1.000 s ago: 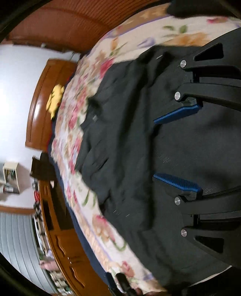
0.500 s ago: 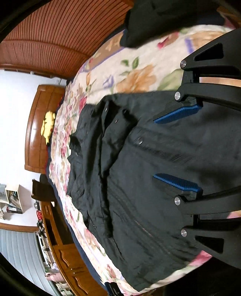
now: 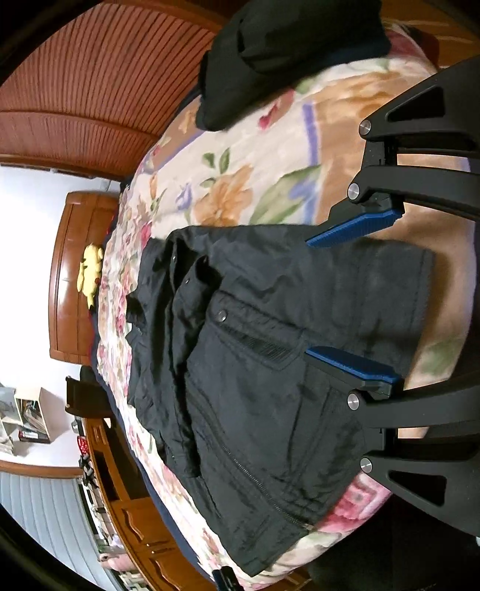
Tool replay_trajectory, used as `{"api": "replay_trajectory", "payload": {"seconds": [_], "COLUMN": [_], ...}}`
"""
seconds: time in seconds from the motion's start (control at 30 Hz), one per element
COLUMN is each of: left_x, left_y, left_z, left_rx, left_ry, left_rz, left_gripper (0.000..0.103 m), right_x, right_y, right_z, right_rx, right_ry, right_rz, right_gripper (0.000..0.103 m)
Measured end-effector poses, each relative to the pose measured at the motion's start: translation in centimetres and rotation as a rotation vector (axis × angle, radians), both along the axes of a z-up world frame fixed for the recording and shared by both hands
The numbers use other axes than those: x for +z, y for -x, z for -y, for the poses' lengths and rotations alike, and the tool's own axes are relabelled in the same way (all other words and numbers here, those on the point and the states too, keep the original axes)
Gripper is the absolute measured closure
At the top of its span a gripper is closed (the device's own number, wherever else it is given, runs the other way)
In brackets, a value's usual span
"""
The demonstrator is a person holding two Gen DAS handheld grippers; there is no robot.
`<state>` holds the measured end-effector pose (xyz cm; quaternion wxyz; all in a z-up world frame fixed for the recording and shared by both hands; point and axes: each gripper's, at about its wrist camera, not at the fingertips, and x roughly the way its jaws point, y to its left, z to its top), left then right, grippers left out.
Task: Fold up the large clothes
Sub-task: 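Grasp the jacket hem with both tools side by side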
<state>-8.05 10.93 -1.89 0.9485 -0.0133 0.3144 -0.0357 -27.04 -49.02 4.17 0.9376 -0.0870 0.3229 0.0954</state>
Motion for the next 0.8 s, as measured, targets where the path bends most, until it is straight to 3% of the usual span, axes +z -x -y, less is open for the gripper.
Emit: {"api": "replay_trajectory", "payload": {"seconds": [0.07, 0.3, 0.73, 0.8], "left_x": [-0.3, -1.9, -3.3, -3.3], "left_y": [0.1, 0.1, 0.3, 0.3], "left_z": [0.1, 0.2, -0.1, -0.1], "left_rx": [-0.002, -0.025, -0.005, -0.013], "left_ry": [-0.026, -0.038, 0.018, 0.03], "left_rz": [-0.004, -0.061, -0.074, -0.073], "left_gripper": [0.013, 0.041, 0.044, 0.053], "right_x": [-0.1, -1.2, -3.2, -3.3], "right_y": [0.3, -0.1, 0.2, 0.5], "right_z": [0.4, 1.4, 2.4, 2.3], "right_rx": [-0.006, -0.025, -0.036, -0.037], "right_ry": [-0.013, -0.02, -0.061, -0.058], "right_rz": [-0.001, -0.021, -0.088, -0.083], "right_gripper": [0.045, 0.045, 0.045, 0.045]}}
